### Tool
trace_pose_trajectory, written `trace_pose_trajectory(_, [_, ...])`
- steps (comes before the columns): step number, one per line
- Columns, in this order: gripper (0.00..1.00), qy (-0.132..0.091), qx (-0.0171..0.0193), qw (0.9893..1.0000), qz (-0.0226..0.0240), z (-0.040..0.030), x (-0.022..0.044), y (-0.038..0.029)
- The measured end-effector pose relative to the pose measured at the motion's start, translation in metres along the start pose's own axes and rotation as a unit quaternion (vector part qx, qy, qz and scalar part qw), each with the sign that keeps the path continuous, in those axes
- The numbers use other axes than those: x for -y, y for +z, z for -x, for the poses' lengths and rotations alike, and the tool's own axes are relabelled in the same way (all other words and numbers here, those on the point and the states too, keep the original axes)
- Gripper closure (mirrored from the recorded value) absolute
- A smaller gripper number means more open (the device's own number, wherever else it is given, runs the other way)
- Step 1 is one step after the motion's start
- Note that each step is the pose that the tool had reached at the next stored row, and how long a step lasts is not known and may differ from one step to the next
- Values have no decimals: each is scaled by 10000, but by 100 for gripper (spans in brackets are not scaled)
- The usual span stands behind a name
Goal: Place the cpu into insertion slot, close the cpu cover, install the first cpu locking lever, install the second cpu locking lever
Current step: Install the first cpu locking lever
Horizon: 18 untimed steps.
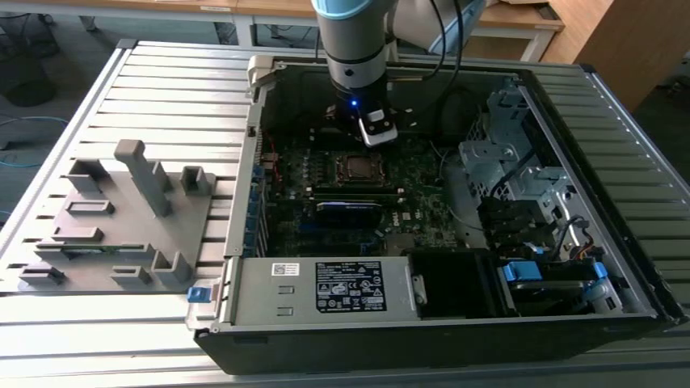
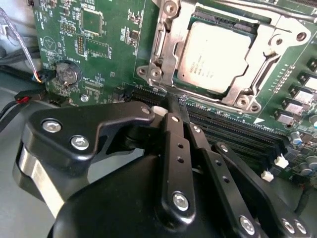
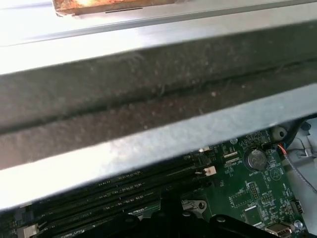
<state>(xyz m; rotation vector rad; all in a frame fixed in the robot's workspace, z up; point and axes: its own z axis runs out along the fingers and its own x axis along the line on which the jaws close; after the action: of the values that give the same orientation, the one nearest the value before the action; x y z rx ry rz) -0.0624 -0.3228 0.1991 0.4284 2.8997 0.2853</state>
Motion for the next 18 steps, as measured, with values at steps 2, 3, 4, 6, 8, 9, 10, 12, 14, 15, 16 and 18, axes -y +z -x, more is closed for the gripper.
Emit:
trace_pose_trajectory(2, [90,0,0,10000,0,2,7,9])
trace_pose_trajectory(3, [90,1,0,10000,1,1,10,16])
trace_pose_trajectory(4, [90,1,-1,10000,2,0,14,22])
trace_pose_trajectory(6, [90,2,-3,10000,7,-1,19,34])
trace_pose_trajectory(8, [90,5,-5,10000,17,-3,22,44])
trace_pose_trajectory(9, [90,7,-9,10000,28,-3,23,47])
trace_pose_trajectory(10, [90,10,-14,10000,46,-3,23,51])
trace_pose_trajectory(12, [90,19,-22,10000,79,-5,24,58])
trace_pose_trajectory(14, [90,21,-24,10000,89,-5,26,63])
trace_pose_trajectory(15, [90,21,-25,10000,89,-5,28,64])
trace_pose_trajectory(16, [90,21,-26,10000,89,-5,30,66])
trace_pose_trajectory(18, [90,23,-28,9999,96,-5,34,71])
